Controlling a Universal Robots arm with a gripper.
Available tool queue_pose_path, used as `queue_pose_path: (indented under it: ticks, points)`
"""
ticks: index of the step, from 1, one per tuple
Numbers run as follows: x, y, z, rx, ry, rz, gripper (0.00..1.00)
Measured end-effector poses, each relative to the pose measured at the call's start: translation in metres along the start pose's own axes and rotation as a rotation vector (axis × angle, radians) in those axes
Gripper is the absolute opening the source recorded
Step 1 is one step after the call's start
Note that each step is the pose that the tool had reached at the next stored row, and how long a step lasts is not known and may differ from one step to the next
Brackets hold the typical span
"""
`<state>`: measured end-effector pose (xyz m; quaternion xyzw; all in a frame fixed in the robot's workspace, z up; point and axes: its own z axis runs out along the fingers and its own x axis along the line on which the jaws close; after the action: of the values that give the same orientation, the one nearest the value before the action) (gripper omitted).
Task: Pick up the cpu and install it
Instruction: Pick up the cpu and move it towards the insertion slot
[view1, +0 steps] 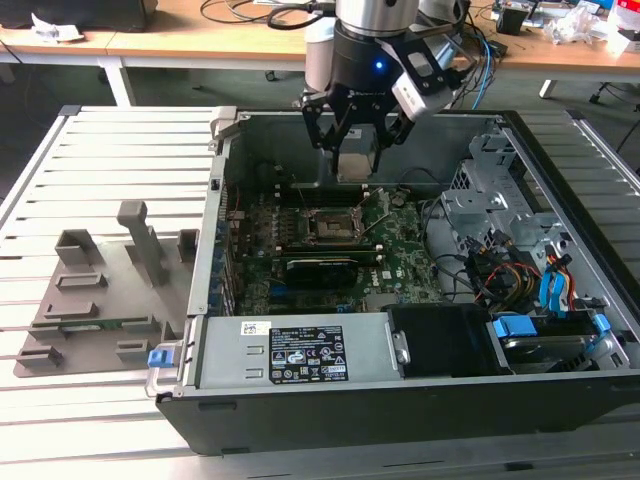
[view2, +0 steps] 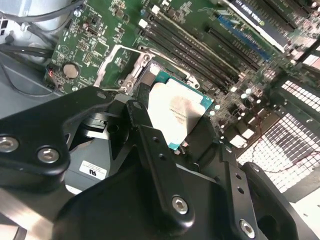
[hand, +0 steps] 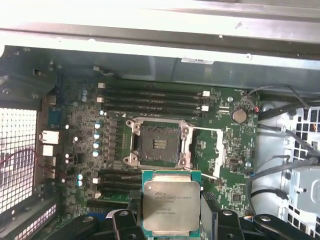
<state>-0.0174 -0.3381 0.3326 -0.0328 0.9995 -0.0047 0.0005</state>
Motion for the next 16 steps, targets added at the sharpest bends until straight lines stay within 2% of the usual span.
queue_pose_path:
  ticks: [7,14,16]
  points:
    - [-0.0007,0.007,0.0104,0.0001,0.0001,0.0,0.55]
    - [-0.001,0.0084,0.0201,0.0,0.0,0.0,0.55]
    - [-0.001,0.0083,0.0205,0.0002,0.0001,0.0,0.55]
